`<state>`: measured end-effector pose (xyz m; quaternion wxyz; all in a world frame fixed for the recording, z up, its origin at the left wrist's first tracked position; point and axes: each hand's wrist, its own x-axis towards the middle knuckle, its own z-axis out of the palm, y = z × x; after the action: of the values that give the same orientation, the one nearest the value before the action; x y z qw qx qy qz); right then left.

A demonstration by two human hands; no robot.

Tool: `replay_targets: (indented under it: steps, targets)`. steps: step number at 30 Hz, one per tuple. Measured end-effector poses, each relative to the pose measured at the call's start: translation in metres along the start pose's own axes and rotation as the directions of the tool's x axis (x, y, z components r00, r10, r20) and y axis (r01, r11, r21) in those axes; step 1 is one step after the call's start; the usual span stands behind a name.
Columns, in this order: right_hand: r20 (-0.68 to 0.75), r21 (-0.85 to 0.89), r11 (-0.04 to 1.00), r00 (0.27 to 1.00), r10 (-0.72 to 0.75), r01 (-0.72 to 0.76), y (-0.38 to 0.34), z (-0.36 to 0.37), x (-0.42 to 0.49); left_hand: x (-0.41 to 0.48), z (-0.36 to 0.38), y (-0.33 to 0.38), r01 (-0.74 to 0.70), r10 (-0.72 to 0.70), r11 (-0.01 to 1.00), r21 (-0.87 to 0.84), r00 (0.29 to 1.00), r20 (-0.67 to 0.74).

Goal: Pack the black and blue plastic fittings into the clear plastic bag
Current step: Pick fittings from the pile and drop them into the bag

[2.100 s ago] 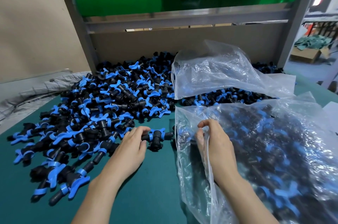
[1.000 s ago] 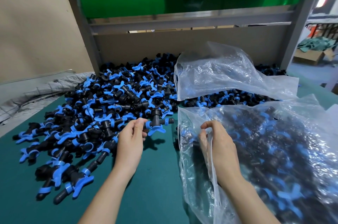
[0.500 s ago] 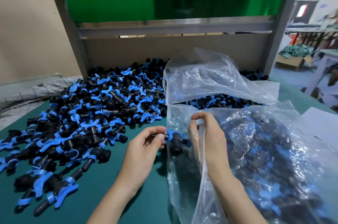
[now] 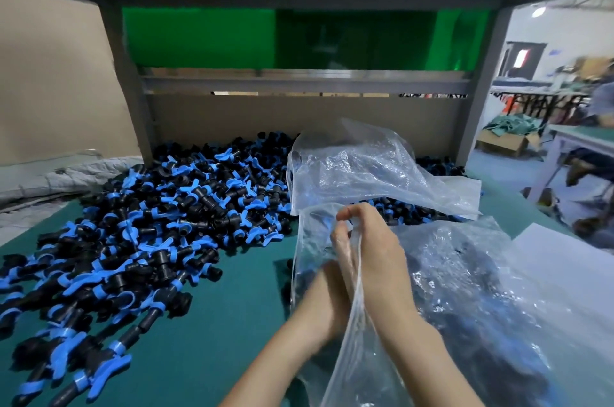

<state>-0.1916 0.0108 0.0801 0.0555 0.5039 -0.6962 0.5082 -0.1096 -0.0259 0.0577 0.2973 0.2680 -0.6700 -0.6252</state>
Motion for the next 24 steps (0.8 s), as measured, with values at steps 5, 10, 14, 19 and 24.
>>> replay_targets:
  steps: [5,10,14,19,24]
  targets:
    - [-0.012,0.078,0.99,0.993,0.118,-0.117,0.022,0.021,-0.021,-0.003,-0.07,-0.058,-0.015,0.231,0.869,0.495,0.896,-0.378]
    - [0.046,0.206,0.916,0.939,0.341,-0.343,0.038,0.033,-0.033,0.007,-0.088,-0.074,0.069,0.309,0.667,0.742,0.881,-0.36]
    - [0.035,0.252,0.889,0.922,0.386,-0.382,0.04,0.033,-0.03,0.015,-0.086,-0.08,0.102,0.259,0.54,0.835,0.924,-0.28]
    - [0.034,0.155,0.932,0.945,0.326,-0.327,0.048,0.039,-0.031,0.03,-0.093,-0.08,-0.052,0.225,0.442,0.896,0.973,-0.055]
    - [0.029,0.136,0.945,0.954,0.297,-0.298,0.05,0.039,-0.03,0.032,-0.097,-0.085,-0.063,0.297,0.464,0.884,0.951,-0.089]
